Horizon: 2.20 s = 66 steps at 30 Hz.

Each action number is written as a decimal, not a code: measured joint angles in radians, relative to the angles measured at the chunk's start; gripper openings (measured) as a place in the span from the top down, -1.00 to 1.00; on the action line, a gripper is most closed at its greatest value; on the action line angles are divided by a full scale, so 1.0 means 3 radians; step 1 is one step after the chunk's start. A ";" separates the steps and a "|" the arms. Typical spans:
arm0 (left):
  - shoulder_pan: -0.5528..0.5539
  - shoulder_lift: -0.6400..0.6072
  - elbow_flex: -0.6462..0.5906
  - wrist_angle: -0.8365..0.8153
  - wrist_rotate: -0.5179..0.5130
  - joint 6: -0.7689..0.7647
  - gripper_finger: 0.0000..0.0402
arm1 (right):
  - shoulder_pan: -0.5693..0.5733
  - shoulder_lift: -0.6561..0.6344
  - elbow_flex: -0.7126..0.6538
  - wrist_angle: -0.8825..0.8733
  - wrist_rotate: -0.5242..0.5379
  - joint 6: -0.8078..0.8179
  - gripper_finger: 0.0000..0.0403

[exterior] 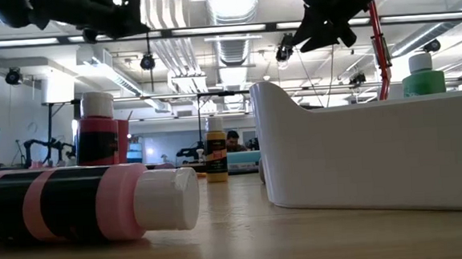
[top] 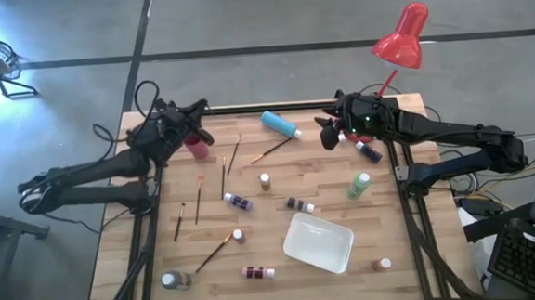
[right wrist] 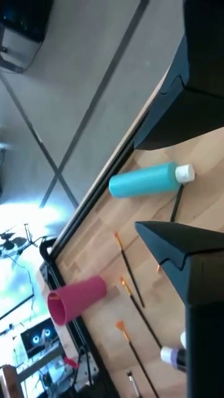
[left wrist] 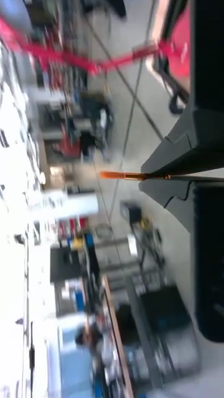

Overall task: Pick & Place Paint Supplies
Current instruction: Put the orange paintbrush into the pink cup

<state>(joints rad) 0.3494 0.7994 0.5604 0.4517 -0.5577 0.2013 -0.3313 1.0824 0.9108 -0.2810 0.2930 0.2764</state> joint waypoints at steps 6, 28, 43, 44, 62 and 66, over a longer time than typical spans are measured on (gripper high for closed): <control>0.0131 0.0006 -0.0085 -0.0001 -0.0116 0.0045 0.98 | -0.0029 0.0000 -0.0001 0.0031 -0.0003 0.0000 0.08; -0.0088 -0.0476 -0.0086 -0.1131 -0.1054 -0.0599 0.98 | -0.0033 0.0000 -0.0001 -0.0049 -0.0002 0.0039 0.02; -0.0467 -0.0251 -0.0456 -0.1166 -0.1546 -0.1128 0.98 | -0.0032 0.0000 -0.0001 -0.0048 0.0143 0.0039 0.11; -0.0466 -0.0251 -0.0535 -0.1106 -0.1547 -0.1165 0.98 | -0.0032 0.0000 -0.0001 -0.0047 0.0143 0.0039 0.11; -0.0373 -0.0210 -0.1174 -0.0428 -0.1613 -0.1316 0.98 | -0.0032 0.0000 -0.0001 -0.0047 0.0142 0.0039 0.01; -0.0360 -0.0171 -0.1225 -0.0432 -0.1614 -0.1404 0.98 | -0.0032 0.0000 -0.0001 -0.0047 0.0141 0.0039 0.05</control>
<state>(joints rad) 0.2413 0.7482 0.1930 0.3222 -1.0418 -0.2200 -0.3408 1.0824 0.9104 -0.2951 0.3352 0.2882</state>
